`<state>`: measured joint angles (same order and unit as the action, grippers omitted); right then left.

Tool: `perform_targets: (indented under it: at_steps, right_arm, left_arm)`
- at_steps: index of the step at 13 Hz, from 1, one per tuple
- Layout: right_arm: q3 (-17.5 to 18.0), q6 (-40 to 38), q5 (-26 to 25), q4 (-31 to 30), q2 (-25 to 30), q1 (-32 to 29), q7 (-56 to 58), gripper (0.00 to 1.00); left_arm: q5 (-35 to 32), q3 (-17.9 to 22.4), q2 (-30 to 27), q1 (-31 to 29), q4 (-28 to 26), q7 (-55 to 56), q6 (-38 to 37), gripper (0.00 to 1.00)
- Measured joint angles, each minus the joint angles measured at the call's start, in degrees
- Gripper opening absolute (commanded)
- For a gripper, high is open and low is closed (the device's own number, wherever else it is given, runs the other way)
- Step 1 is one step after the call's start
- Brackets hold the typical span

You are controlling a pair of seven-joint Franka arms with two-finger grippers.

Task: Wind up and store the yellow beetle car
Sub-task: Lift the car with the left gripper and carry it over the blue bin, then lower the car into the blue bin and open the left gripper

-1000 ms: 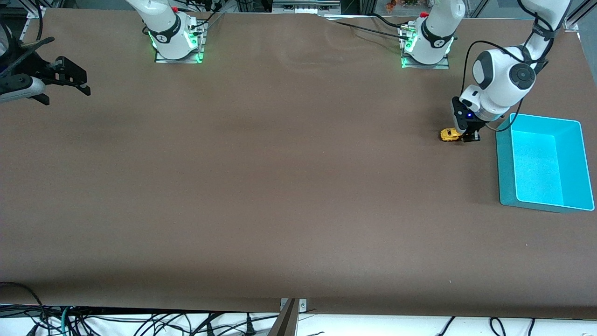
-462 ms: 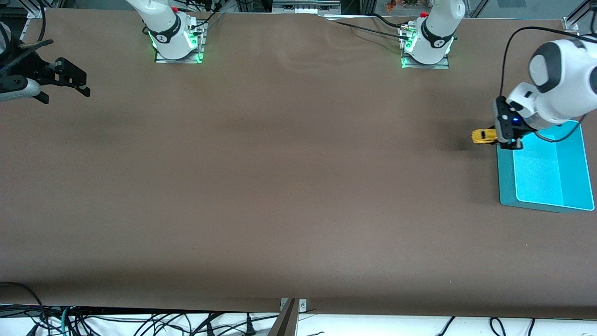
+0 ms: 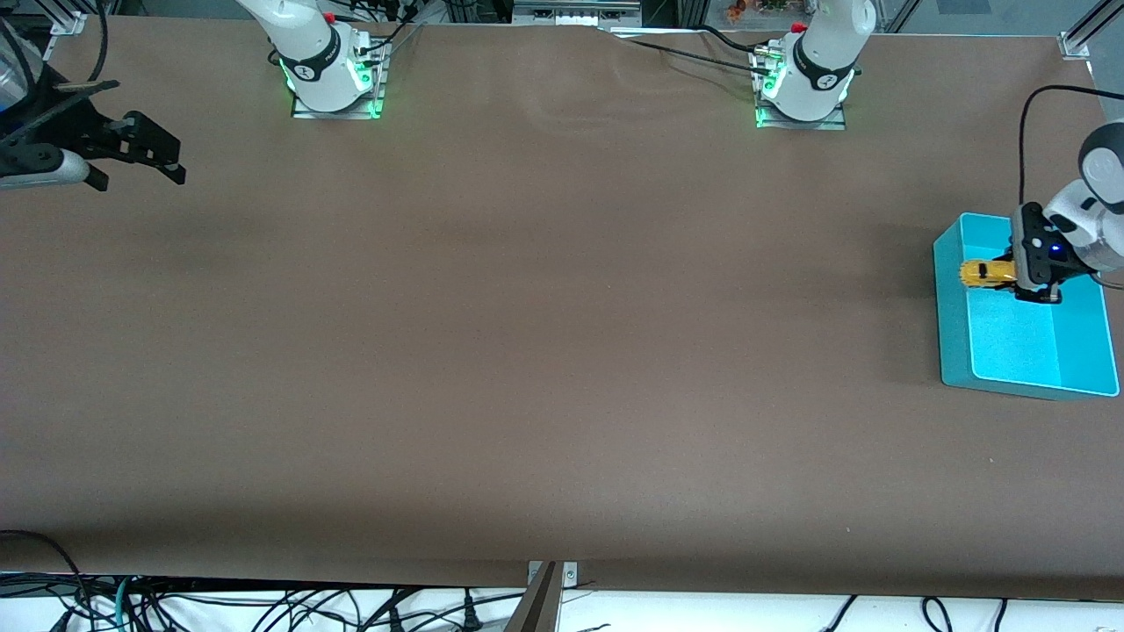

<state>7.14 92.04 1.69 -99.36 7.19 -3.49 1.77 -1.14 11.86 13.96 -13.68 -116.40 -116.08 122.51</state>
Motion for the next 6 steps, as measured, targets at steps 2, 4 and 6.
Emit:
perform_targets:
  at_steps: [2,4,6]
  right_arm:
    - [0.8,0.0,0.0,0.0,-0.1,0.1,-0.8,1.0]
    - [0.8,0.0,0.0,0.0,-0.6,0.1,-0.8,1.0]
    - [0.8,0.0,0.0,0.0,-1.0,0.1,-0.8,1.0]
  left_arm:
    - [0.0,0.0,3.8,-2.2,2.7,-4.0,0.4,0.0]
    - [0.8,0.0,7.8,-3.4,4.5,-7.7,2.8,0.0]
    - [3.1,-0.1,11.5,-4.5,5.0,-11.8,6.3,0.0]
